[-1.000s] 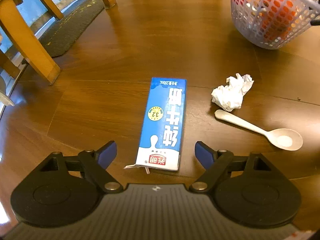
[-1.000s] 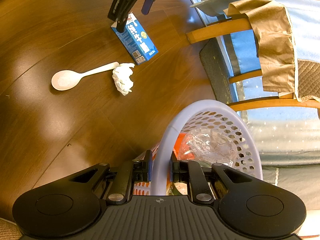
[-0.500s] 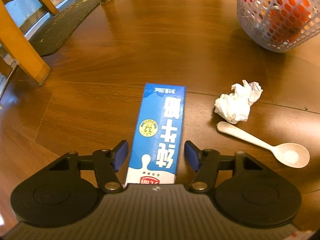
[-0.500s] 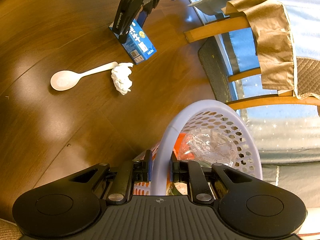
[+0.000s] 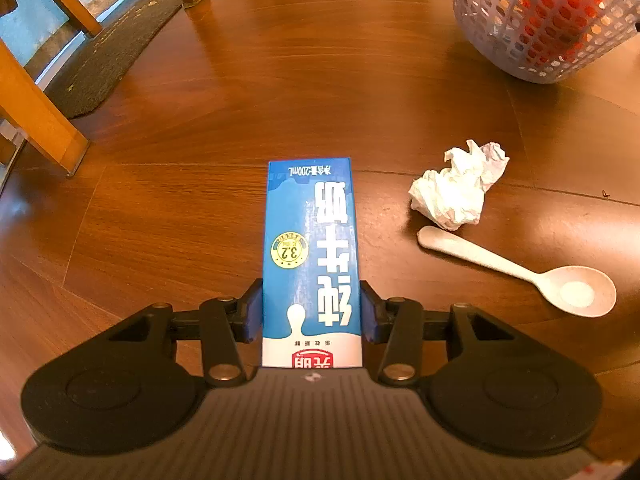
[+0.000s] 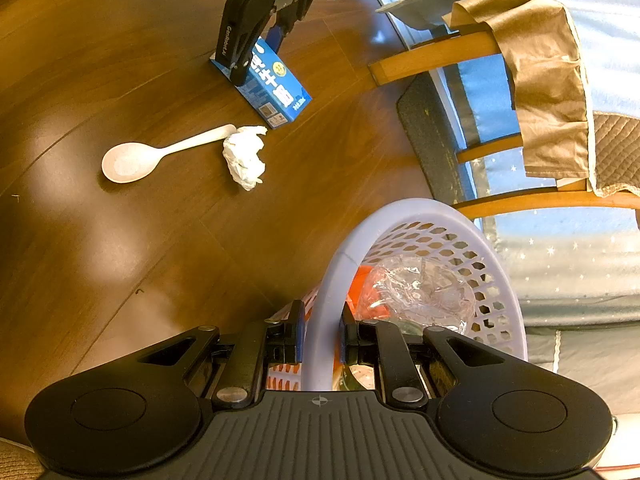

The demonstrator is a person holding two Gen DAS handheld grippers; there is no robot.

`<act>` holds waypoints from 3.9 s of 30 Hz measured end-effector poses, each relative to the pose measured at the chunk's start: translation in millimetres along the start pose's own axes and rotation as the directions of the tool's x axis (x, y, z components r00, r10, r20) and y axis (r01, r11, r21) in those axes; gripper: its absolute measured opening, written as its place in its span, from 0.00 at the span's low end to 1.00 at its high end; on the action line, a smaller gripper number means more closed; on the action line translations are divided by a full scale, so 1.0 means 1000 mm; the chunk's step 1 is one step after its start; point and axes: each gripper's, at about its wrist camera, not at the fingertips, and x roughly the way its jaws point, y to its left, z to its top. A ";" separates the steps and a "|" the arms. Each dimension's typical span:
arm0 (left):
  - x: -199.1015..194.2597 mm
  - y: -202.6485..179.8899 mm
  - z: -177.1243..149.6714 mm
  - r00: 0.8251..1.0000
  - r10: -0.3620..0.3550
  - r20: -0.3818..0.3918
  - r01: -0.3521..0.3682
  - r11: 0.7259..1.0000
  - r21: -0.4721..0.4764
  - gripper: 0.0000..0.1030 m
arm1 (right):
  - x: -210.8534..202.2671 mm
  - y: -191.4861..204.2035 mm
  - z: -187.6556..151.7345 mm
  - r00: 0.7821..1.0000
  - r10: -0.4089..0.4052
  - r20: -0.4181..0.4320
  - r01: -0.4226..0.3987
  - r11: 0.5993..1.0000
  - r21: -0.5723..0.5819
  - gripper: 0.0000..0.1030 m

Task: Collect trash
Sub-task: 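Lower the left tool around the milk carton and close it, then carry the milk carton with the left tool into the wastebasket and release, then move the left tool back over the crumpled white tissue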

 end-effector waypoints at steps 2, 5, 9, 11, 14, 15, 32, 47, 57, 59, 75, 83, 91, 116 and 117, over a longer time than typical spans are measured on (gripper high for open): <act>-0.002 -0.001 -0.001 1.000 0.002 0.002 -0.002 1.000 0.007 0.40 | 0.000 0.000 0.000 1.000 0.001 0.000 -0.001 1.000 0.003 0.12; -0.004 -0.001 -0.002 1.000 0.005 0.005 -0.005 1.000 0.002 0.40 | 0.000 0.000 0.000 1.000 0.002 0.000 -0.002 1.000 0.004 0.12; -0.009 -0.001 -0.002 1.000 0.007 0.009 -0.007 1.000 -0.003 0.40 | 0.000 0.000 0.000 1.000 0.004 0.000 -0.004 1.000 0.004 0.12; -0.013 0.000 -0.002 1.000 0.006 0.014 -0.006 1.000 -0.007 0.40 | 0.000 0.000 0.000 1.000 0.004 0.000 -0.004 1.000 0.004 0.12; -0.021 0.001 -0.002 1.000 0.003 0.025 -0.003 1.000 -0.006 0.40 | 0.000 0.000 0.000 1.000 0.003 0.001 -0.003 1.000 0.005 0.12; -0.025 0.001 -0.001 1.000 0.003 0.030 -0.003 1.000 -0.004 0.40 | 0.000 0.000 0.001 1.000 0.005 0.001 -0.005 1.000 0.006 0.12; -0.086 0.005 0.025 0.992 -0.006 0.127 0.007 1.000 -0.010 0.40 | 0.001 -0.003 0.000 1.000 0.006 -0.001 -0.006 1.000 0.018 0.12; -0.153 -0.020 0.075 0.952 -0.087 0.294 0.067 0.995 0.077 0.40 | -0.001 0.000 -0.001 1.000 0.013 0.008 -0.013 1.000 0.006 0.12; -0.179 -0.045 0.118 0.921 -0.144 0.363 0.098 0.985 0.142 0.40 | -0.005 0.001 -0.002 1.000 0.014 0.015 -0.014 1.000 0.001 0.12; -0.181 -0.047 0.126 0.914 -0.156 0.376 0.106 0.983 0.149 0.40 | -0.006 0.001 -0.001 1.000 0.015 0.015 -0.015 1.000 0.002 0.12; -0.175 -0.082 0.189 0.850 -0.230 0.474 0.148 0.967 0.205 0.67 | -0.006 0.000 -0.001 1.000 0.016 0.014 -0.016 1.000 0.019 0.12; -0.177 -0.062 0.179 0.860 -0.187 0.475 0.134 0.980 0.144 0.65 | -0.005 -0.001 -0.002 1.000 0.014 0.014 -0.014 1.000 0.022 0.12; -0.171 -0.041 0.153 0.887 -0.133 0.442 0.101 0.990 0.096 0.65 | -0.005 0.000 -0.002 1.000 0.013 0.015 -0.013 1.000 0.018 0.12; -0.129 -0.010 0.068 0.964 -0.027 0.266 0.021 0.999 0.025 0.65 | -0.004 -0.001 -0.002 1.000 0.012 0.014 -0.013 1.000 0.026 0.12; -0.126 -0.011 0.063 0.966 -0.026 0.256 0.020 0.999 0.027 0.65 | -0.004 -0.001 -0.002 1.000 0.012 0.014 -0.012 1.000 0.026 0.12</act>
